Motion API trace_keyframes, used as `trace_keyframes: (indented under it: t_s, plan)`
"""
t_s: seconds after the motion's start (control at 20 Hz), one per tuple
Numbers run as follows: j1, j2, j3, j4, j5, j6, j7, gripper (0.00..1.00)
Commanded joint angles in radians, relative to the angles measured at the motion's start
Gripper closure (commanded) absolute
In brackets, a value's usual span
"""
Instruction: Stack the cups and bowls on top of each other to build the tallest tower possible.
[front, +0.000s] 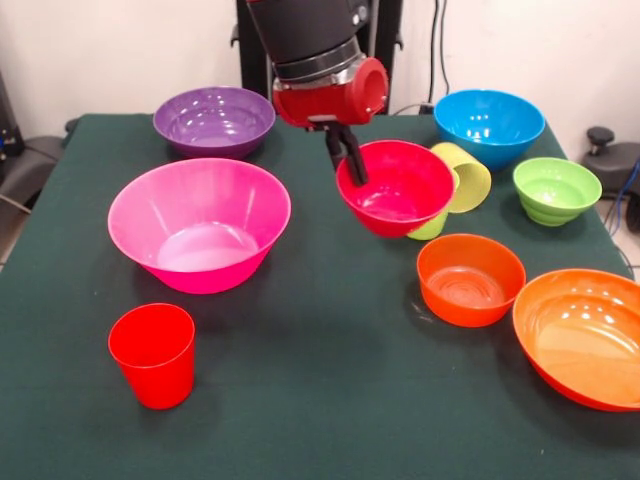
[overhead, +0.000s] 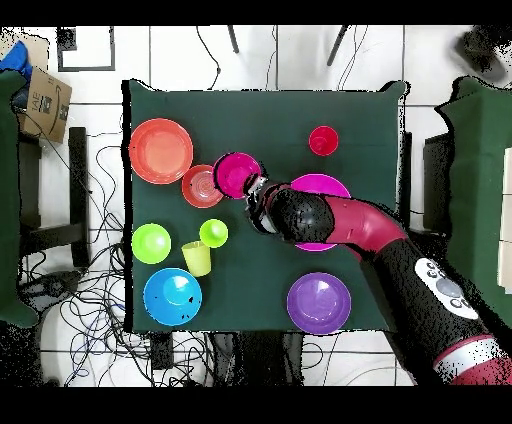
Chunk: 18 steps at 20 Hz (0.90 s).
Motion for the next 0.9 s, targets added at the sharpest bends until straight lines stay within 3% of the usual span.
trace_keyframes:
  t_s: [0.05, 0.9]
  plan:
    - [-0.008, 0.015, -0.062, 0.019, -0.109, 0.099, -0.119, 1.00]
    - [-0.102, 0.022, -0.032, 0.066, -0.209, 0.107, -0.152, 1.00]
